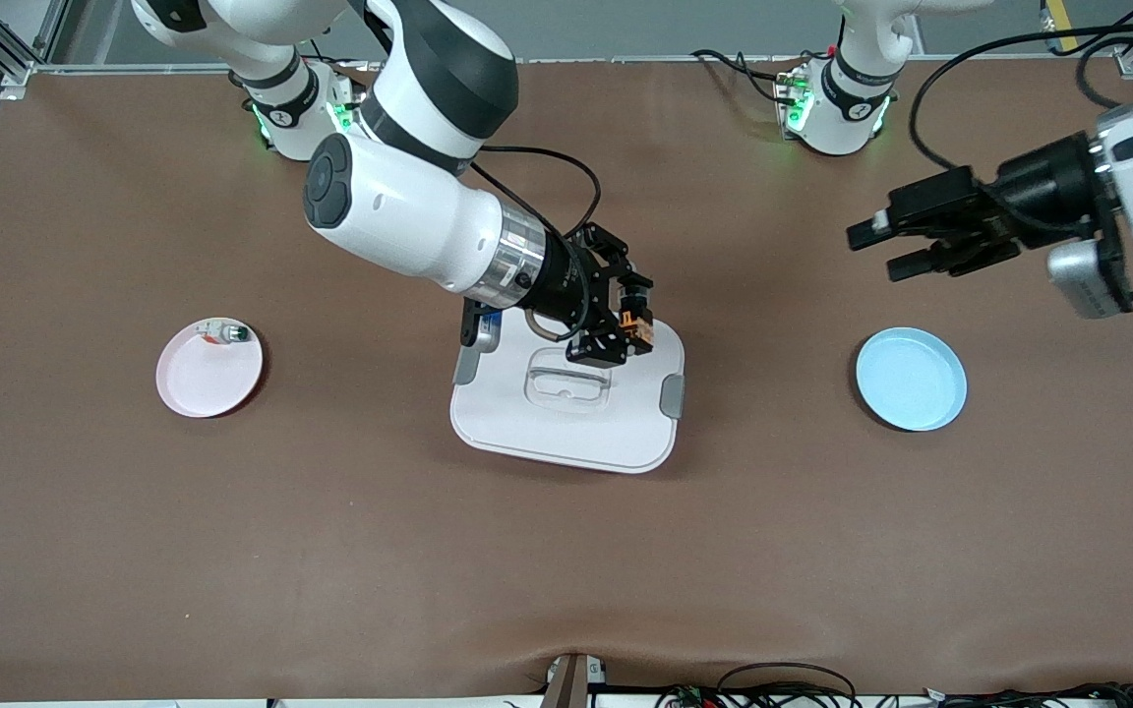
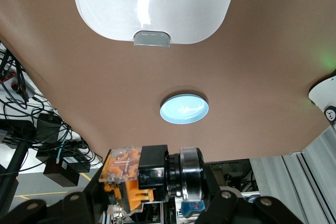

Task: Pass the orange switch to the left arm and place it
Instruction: 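Hold the switch above the box while the left gripper reaches toward it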

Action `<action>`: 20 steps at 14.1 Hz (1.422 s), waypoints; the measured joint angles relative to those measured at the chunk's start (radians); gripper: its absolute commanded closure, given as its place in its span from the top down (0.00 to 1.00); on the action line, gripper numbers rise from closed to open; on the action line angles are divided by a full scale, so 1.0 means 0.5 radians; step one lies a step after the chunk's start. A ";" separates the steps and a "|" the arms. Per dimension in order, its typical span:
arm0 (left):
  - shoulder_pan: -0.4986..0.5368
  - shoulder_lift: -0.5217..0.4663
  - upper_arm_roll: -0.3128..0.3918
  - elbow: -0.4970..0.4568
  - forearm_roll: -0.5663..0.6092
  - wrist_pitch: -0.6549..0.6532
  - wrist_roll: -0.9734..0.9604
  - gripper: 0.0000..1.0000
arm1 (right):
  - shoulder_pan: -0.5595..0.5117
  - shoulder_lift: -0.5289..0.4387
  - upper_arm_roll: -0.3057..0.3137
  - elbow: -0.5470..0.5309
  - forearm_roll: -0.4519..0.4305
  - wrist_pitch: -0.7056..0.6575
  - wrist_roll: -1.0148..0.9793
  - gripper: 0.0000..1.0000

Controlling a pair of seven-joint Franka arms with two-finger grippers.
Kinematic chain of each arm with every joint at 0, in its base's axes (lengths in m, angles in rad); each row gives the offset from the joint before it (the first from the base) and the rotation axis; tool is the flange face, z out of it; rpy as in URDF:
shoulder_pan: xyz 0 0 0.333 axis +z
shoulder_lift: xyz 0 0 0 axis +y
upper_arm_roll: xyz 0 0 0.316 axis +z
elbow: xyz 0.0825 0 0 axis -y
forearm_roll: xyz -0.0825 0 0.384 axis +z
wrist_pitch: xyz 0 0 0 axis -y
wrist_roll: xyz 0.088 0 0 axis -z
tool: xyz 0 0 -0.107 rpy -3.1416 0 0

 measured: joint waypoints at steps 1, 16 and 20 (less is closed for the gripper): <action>-0.033 0.028 -0.016 0.000 0.000 0.055 0.000 1.00 | 0.003 0.007 0.001 0.006 0.000 0.007 0.002 0.00; -0.319 0.351 -0.042 0.007 -0.133 0.436 0.368 1.00 | 0.029 0.043 0.001 0.020 0.000 0.105 0.016 0.00; -0.385 0.396 -0.044 0.010 -0.167 0.515 0.377 1.00 | 0.032 0.047 0.002 0.022 0.000 0.109 0.017 0.00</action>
